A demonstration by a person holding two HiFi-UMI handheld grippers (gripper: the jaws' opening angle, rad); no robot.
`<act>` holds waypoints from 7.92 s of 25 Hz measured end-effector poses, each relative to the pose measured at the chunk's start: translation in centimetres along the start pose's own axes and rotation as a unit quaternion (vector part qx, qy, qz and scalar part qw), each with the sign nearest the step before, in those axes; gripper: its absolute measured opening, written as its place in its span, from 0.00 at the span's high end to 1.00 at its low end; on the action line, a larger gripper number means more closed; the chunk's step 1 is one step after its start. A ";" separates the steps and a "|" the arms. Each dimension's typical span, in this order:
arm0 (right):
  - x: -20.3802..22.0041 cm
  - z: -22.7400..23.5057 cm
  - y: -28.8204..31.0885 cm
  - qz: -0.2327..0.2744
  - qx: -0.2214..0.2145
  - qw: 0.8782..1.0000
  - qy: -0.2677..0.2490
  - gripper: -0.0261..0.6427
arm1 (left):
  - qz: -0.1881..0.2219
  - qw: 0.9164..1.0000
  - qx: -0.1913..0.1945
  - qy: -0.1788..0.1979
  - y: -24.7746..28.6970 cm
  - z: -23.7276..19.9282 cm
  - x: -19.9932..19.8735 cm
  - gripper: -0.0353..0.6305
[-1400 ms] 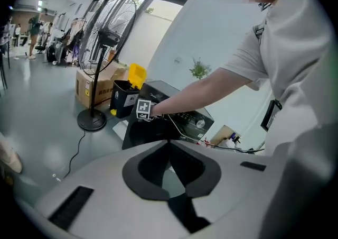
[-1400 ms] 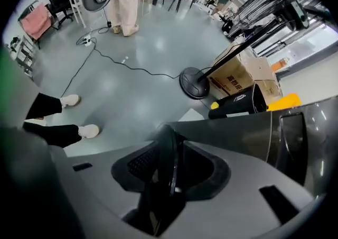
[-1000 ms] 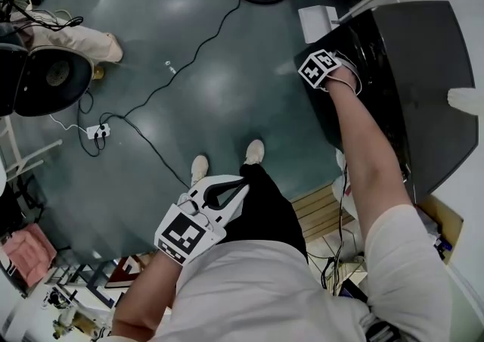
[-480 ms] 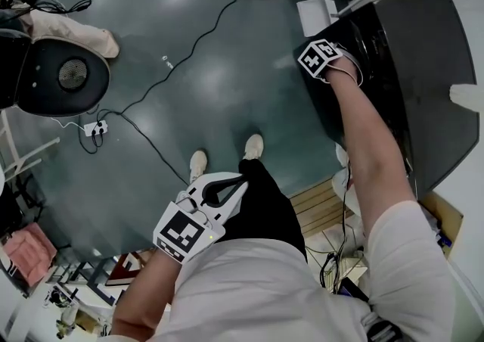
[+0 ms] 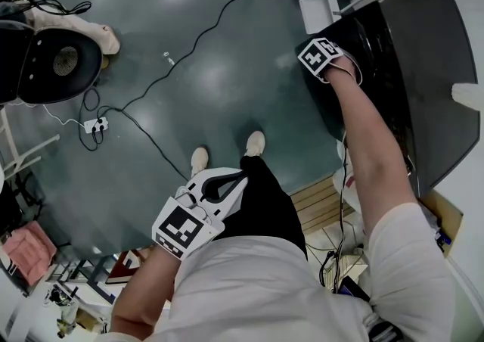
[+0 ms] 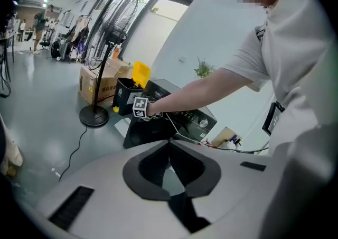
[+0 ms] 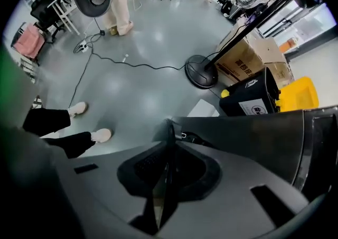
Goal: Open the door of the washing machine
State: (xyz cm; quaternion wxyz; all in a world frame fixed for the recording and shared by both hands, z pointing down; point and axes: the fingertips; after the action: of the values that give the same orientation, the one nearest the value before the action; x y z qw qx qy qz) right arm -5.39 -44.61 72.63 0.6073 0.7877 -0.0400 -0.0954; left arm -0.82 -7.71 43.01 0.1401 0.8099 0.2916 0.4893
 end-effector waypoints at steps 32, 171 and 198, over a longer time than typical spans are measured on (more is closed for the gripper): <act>-2.2 -14.6 -3.3 0.012 -0.027 0.996 -0.087 0.88 | -0.021 0.998 0.048 0.037 -6.4 -0.7 3.2 0.92; 25.4 -54.4 -12.0 0.009 -0.137 0.975 -0.173 0.82 | -0.121 0.934 0.286 0.175 -10.5 11.5 9.5 0.92; 17.6 -42.8 -42.5 0.530 -0.068 0.678 0.504 0.94 | -0.080 0.933 0.292 0.194 -14.0 12.1 5.2 0.92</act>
State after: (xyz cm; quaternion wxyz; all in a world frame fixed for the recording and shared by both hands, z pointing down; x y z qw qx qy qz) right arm 18.09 3.89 40.31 0.5365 0.5198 -0.1317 0.6516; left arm 6.91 7.24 33.70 -0.1231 0.6786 0.5069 0.5170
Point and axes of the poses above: the fingertips, and each gripper's own axes: y forward along the fingers, z to its right, x out of its underside
